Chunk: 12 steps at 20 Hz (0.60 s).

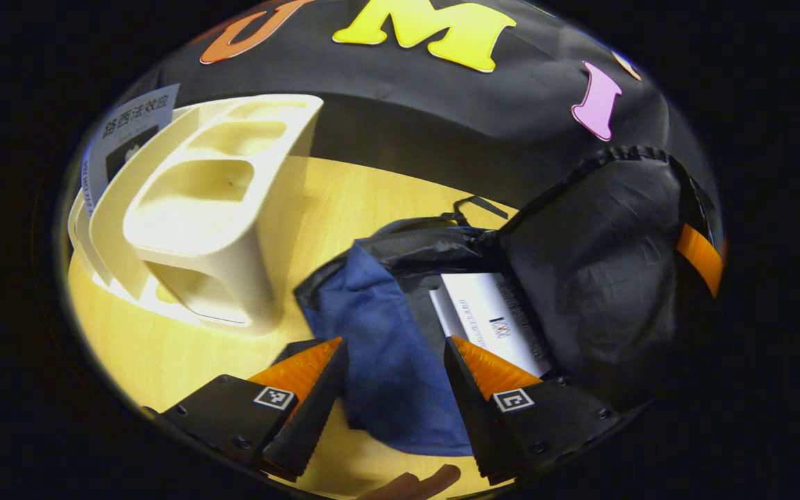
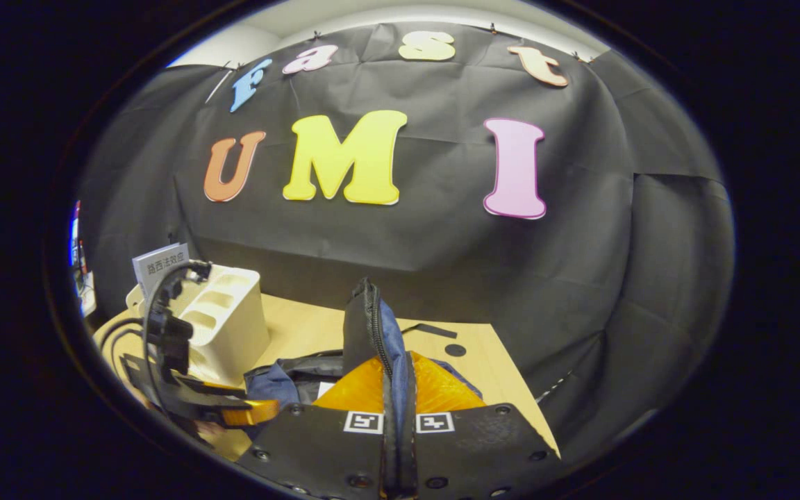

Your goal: Open the schoolbag, grab two books from the bookshelf and put them into the schoolbag.

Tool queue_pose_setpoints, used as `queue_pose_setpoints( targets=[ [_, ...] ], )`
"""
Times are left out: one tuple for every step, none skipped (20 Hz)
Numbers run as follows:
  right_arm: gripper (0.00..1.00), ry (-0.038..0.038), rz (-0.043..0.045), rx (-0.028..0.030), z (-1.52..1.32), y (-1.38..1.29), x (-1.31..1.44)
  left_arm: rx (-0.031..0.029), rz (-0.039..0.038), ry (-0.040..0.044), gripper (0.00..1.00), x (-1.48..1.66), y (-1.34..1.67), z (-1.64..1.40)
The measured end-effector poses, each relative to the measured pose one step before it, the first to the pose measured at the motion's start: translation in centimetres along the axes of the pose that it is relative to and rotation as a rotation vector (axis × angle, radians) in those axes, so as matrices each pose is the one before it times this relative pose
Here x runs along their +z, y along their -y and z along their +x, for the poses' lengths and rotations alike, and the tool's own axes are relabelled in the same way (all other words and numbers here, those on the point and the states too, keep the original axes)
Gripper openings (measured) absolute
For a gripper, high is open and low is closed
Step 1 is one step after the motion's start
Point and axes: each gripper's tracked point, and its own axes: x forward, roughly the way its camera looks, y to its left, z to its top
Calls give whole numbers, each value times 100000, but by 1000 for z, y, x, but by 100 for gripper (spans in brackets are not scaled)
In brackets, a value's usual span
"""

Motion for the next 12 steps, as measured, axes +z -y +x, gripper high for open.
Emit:
queue_pose_setpoints(
  targets=[
    [3,-15,-350,201,107,-222,15,1445,1237,-842,88,-431,-871,-1041],
    [3,-275,-208,74,169,-194,-205,986,1699,-218,88,-214,-659,-1102],
    [4,-113,-313,276,94,-254,-85,173,1481,733,88,-70,-640,-1021],
    [3,-384,219,235,79,-250,-162,1690,804,141,88,-73,-934,-1073],
    [3,-373,359,560,25,-229,-128,3339,1879,1246,88,104,-1260,-981],
    [2,-204,224,307,36,-114,-156,3484,1935,1789,88,219,-1466,-890],
    [3,-20,63,36,-8,-43,-134,4794,2176,2667,88,543,-1741,-926],
    [2,102,285,171,223,-100,-112,4406,2427,3583,88,742,-1721,-847],
    [4,60,585,438,-108,-141,-37,3318,2007,3872,88,923,-1661,-850],
    [3,236,532,254,-24,-47,-25,3329,1662,3405,88,822,-1585,-774],
    [4,283,136,129,-8,-62,89,3030,1702,2404,88,859,-1649,-598],
    [4,380,231,-128,-29,15,-13,2734,1916,2173,87,697,-1526,-581]
  ],
)
